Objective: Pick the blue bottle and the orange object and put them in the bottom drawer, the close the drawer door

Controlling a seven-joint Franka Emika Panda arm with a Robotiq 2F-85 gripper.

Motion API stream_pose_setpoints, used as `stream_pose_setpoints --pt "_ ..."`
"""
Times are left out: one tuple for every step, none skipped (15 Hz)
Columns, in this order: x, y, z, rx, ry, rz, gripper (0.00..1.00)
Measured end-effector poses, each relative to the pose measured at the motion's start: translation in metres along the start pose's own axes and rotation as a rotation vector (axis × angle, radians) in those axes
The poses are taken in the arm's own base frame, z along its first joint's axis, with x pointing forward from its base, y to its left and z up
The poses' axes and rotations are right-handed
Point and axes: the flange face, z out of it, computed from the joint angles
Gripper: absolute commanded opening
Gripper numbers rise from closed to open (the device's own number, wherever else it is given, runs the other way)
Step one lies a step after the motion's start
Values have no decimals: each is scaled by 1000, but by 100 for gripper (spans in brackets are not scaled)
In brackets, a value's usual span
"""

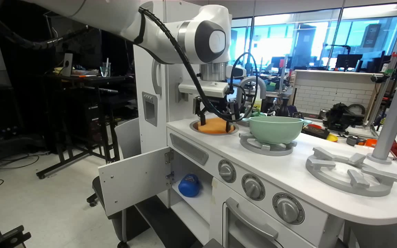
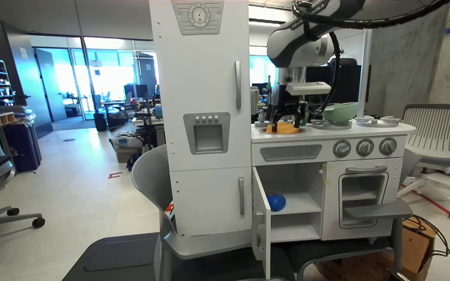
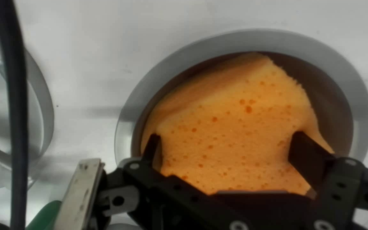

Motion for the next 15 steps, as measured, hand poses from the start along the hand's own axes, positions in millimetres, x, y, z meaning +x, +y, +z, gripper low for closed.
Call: stream_pose_setpoints --pt "0 -1 1 -6 -1 0 100" --pt "0 -2 2 -13 -2 0 100" --pt "0 -3 2 -20 -3 0 75" --pt "0 -4 3 -27 -3 1 74" --pt "0 -6 3 -34 -3 0 68" --pt "0 -7 3 -41 -2 -1 60" --pt "0 -8 4 -47 0 -2 53" --pt "0 -8 4 -51 0 -3 45" --pt "0 -9 4 -56 1 -4 40" --pt "0 -9 4 -61 1 -5 32" --pt "0 -10 3 -64 1 -6 26" --pt "0 -10 3 -68 1 -7 20" --pt "0 -11 4 -71 0 -8 12" --pt "0 -11 4 -74 0 -8 5" --pt "0 -11 5 -76 -2 -9 0"
